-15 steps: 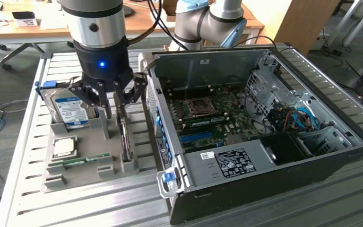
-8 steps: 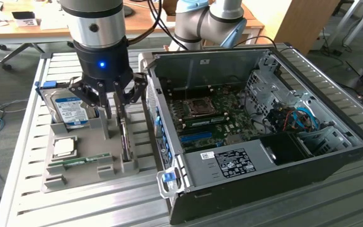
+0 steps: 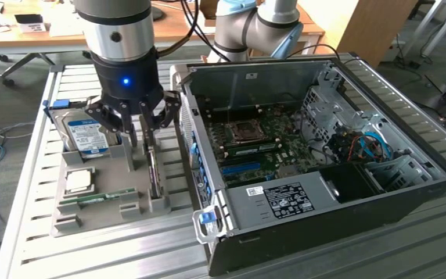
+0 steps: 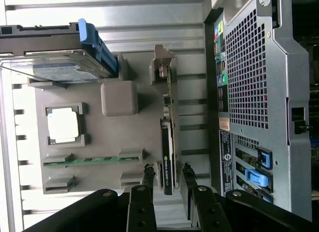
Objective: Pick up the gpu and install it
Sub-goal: 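Pick up the gpu and move the gpu toward the slot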
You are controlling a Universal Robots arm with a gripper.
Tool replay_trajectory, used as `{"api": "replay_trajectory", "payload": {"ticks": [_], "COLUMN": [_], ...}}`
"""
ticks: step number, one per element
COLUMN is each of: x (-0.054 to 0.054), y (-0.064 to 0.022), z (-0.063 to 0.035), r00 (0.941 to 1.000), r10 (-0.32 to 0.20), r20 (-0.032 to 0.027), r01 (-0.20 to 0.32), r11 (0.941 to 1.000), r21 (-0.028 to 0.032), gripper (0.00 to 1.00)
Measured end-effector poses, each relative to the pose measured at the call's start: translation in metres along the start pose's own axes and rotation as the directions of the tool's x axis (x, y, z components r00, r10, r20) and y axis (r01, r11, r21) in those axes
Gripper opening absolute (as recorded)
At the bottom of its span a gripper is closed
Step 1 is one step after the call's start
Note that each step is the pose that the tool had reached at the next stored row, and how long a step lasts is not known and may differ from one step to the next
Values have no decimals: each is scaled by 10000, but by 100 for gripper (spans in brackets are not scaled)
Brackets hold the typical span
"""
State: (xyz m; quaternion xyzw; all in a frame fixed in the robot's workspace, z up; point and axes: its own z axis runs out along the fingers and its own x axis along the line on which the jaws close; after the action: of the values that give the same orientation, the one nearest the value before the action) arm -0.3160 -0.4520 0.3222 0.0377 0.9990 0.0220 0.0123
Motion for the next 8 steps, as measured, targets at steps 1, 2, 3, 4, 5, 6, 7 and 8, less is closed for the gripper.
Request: {"api": "replay_trajectory", "payload": {"ticks": [1, 2, 3, 4, 5, 6, 7, 8], "x": [0, 0, 0, 1, 1, 1, 1, 1], "y": [0, -1, -1, -1, -2, -2, -3, -3], "z": [7, 15, 22, 31, 39, 47, 55, 62], "r00": [10000, 10000, 10000, 10000, 10000, 10000, 10000, 10000], "r10": [-1, -1, -1, 0, 0, 0, 0, -1], "r20": [1, 1, 1, 1, 1, 0, 1, 1], "r01": [1, 1, 1, 0, 0, 0, 0, 1], "r11": [10000, 10000, 10000, 10000, 10000, 10000, 10000, 10000], "r21": [0, 0, 0, -1, -1, 0, 0, -1], "gripper": [36, 36, 36, 36, 36, 36, 36, 36]}}
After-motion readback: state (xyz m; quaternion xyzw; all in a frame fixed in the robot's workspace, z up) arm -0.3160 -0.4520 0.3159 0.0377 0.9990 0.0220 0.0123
